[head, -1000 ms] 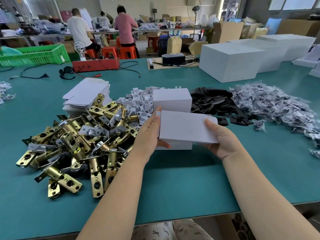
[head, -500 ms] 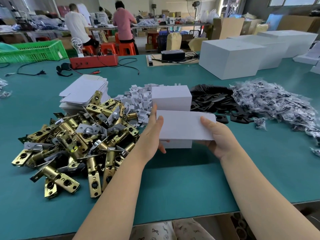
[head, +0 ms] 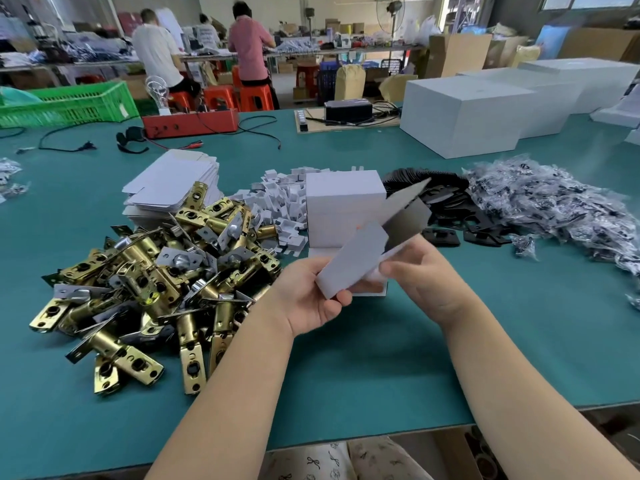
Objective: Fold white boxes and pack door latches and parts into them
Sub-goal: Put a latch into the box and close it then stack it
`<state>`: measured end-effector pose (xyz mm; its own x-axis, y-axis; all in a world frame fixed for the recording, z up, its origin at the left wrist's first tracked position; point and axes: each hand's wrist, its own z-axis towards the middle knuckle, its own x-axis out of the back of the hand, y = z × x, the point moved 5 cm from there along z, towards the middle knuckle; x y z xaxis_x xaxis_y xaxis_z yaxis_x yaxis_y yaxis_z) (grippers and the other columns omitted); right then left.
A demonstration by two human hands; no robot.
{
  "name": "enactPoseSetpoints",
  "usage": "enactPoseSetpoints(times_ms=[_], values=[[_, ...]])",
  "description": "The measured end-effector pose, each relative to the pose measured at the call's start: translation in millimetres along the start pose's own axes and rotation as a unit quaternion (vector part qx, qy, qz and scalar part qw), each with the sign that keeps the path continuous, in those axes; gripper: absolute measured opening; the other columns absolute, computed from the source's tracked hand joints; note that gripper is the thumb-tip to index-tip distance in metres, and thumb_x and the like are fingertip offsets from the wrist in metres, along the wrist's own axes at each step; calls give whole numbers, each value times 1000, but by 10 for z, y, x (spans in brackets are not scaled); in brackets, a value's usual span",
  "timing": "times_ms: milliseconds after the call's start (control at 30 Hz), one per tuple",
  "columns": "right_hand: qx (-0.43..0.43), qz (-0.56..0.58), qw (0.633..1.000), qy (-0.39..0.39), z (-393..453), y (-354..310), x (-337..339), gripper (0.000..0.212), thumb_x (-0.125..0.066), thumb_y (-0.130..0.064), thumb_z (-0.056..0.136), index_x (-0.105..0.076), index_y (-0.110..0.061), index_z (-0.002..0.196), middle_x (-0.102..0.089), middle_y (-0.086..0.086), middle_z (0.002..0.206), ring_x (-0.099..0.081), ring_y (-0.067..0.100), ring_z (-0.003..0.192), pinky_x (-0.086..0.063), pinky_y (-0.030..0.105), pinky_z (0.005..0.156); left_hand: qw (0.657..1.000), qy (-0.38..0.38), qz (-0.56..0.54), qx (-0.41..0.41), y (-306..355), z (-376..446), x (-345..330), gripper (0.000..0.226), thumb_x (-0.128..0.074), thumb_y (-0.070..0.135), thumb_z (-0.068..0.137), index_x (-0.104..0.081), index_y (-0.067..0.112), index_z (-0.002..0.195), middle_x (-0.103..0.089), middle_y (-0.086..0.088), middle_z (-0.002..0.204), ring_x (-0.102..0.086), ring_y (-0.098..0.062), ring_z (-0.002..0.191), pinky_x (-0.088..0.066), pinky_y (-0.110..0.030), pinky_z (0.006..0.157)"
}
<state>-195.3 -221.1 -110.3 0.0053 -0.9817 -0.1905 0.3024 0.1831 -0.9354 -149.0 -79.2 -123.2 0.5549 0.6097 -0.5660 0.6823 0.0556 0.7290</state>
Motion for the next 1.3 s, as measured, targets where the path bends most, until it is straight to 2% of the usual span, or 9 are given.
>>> enactPoseSetpoints(times_ms=[100, 267, 400, 533, 600, 700, 967, 1167, 1300], values=[[-13, -30, 999, 17, 5, -8, -85, 72, -89, -39, 53, -61, 0, 106, -72, 4, 95, -66, 20, 89, -53, 27, 70, 989, 44, 138, -22, 15, 7, 29, 30, -39, 21, 97, -63, 12, 112, -71, -19, 96, -58, -14, 45, -45, -18, 36], [14, -69, 992, 105, -2, -82, -11, 41, -78, -21, 65, -64, -18, 104, -74, -7, 96, -69, 9, 89, -53, 22, 72, 947, 116, 255, -158, 199, -19, 112, 34, -46, 38, 99, -73, 17, 101, -75, -10, 98, -71, -24, 79, -56, -28, 57], [28, -144, 977, 152, -16, -77, -25, 62, -82, -28, 64, -53, -30, 118, -71, -14, 103, -67, 8, 97, -55, 27, 75, 908, 148, 298, -256, 259, -75, 55, 49, -43, 61, 86, -76, 25, 89, -75, -5, 93, -72, -21, 85, -58, -32, 64], [68, -189, 975, 91, -50, -93, -136, 95, -83, -25, 66, -28, -46, 141, -66, -12, 115, -64, 13, 106, -56, 30, 79, 786, 179, 456, -378, 297, -166, -24, 104, -29, 89, 75, -63, -9, 79, -63, -30, 78, -61, -40, 71, -51, -52, 64], [78, -213, 971, 77, -52, -84, -158, 99, -80, -16, 68, -23, -46, 143, -63, -16, 117, -63, 9, 105, -53, 22, 77, 755, 194, 448, -437, 341, -229, -32, 90, -30, 86, 79, -54, 2, 58, -54, -20, 59, -49, -34, 56, -38, -43, 53], [65, -274, 958, 48, -49, -57, -221, 88, -72, -14, 71, -28, -40, 143, -64, -22, 107, -63, 1, 91, -48, 13, 72, 764, 228, 389, -462, 391, -263, -9, 54, -42, 62, 87, -36, 28, 45, -31, 6, 45, -27, -7, 47, -20, -31, 51], [96, -208, 951, 209, -85, -131, -121, 38, -43, -55, 80, -47, -45, 117, -65, -13, 86, -58, 3, 79, -46, 23, 72, 694, 247, 458, -497, 343, -267, -77, 48, -43, 48, 89, -39, 29, 45, -33, 6, 41, -29, -9, 41, -18, -20, 46], [132, -171, 951, 223, -116, -158, -123, 38, -40, -40, 81, -49, -42, 117, -63, -10, 78, -55, 10, 72, -45, 28, 65, 857, 201, 300, -367, 301, -161, -69, 38, -46, 47, 72, -63, 18, 53, -62, -5, 57, -54, -20, 56, -43, -34, 55], [193, -221, 920, 260, -165, -211, -157, 41, -37, -31, 85, -34, -51, 121, -61, -20, 101, -53, -5, 70, -45, 32, 60, 896, 141, 161, -389, 311, -127, -51, 42, -38, 14, 87, -61, 41, 110, -68, 3, 71, -63, -10, 69, -51, -19, 64]])
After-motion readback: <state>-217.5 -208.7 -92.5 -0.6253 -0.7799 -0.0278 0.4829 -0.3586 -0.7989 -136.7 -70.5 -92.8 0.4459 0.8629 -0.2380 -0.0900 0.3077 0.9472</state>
